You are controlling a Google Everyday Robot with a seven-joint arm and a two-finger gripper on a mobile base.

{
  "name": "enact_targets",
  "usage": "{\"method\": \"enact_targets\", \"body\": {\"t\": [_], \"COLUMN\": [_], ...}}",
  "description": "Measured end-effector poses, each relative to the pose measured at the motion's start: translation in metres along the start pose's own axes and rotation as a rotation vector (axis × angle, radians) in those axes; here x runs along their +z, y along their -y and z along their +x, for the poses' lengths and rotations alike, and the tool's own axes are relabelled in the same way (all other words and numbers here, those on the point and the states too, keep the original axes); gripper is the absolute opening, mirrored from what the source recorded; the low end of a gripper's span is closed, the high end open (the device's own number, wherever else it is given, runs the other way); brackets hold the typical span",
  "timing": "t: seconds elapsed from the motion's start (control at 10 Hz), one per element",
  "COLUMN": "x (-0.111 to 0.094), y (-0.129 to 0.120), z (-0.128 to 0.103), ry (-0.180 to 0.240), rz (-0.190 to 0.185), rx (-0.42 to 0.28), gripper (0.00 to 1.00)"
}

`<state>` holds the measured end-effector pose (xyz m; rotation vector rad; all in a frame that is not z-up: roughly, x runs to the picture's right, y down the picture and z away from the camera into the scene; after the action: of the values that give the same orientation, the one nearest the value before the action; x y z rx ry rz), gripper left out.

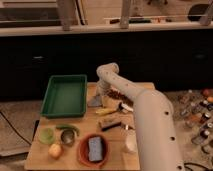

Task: Place towel in metal cup

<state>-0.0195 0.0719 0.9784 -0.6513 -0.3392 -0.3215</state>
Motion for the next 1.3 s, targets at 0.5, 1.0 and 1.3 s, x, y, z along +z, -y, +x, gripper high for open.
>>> {"method": "enact_targets", "body": {"t": [0.5,1.0,1.3], "x": [-0.005,-0.079,-0.122], "y": [-0.002,-0.016,-0.019], "z": [0.001,-0.025,-0.041], "ry": [-0.009,-0.011,-0.020], "rz": [-0.003,0.061,0.094], "rx": [-0.007,-0.123,-0.207], "gripper": [0.00,0.00,0.00]}}
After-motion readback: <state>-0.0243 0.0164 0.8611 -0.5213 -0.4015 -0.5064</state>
